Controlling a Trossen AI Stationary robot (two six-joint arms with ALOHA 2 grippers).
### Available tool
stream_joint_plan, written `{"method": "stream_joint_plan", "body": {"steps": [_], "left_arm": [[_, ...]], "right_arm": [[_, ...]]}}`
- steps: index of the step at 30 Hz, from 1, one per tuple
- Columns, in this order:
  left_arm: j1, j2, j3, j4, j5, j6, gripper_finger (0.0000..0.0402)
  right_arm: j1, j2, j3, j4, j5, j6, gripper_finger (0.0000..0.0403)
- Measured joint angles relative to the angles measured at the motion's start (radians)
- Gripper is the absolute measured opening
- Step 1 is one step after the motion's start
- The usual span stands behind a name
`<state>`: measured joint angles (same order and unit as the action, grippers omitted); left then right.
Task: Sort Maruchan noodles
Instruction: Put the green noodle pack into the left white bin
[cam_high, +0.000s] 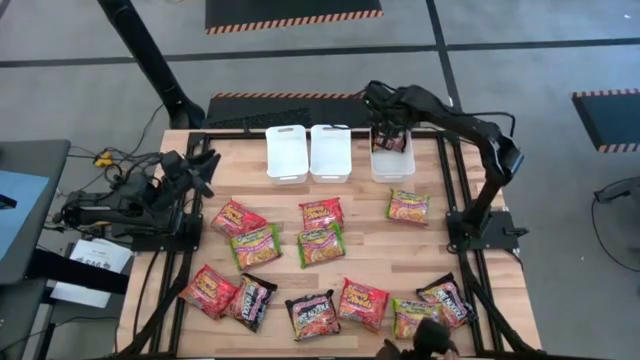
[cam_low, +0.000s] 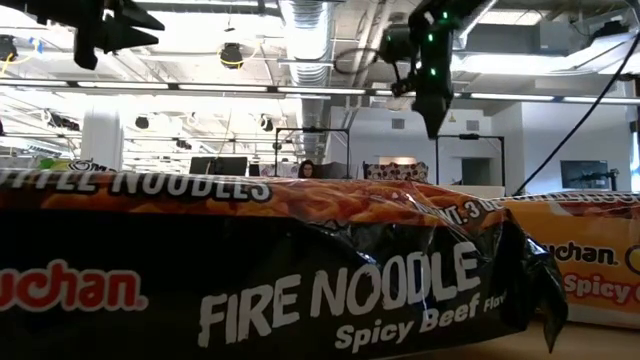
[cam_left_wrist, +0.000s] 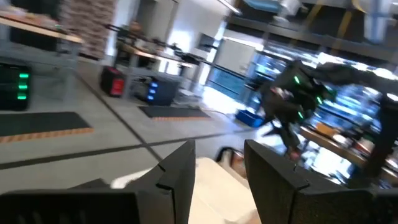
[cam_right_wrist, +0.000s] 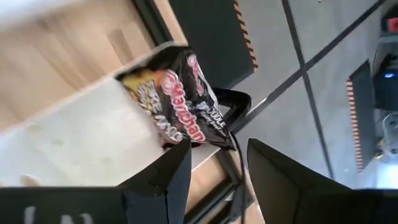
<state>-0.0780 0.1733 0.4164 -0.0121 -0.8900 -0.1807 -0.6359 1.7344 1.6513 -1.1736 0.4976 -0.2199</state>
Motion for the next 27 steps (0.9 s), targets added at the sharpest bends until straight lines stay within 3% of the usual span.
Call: {"method": "stream_joint_plan", "body": {"steps": [4,15,27], "left_arm": [[0.000,0.000,0.000,0.005,0.074,0.009,0.0140],[0.000,0.000,0.000,0.047,0.118,-0.044,0.0208],[0.000,0.078,0.021,0.217,0.291,0.083,0.0208]], "right_arm": [[0.062,0.000,0.074,-0.078,-0.030,0.093,0.0183],[0.256,0.000,0.223,-0.221,-0.109,0.334,0.0182],[0.503,0.000,0.433,-0.248,-0.160,0.490,0.0182]]}}
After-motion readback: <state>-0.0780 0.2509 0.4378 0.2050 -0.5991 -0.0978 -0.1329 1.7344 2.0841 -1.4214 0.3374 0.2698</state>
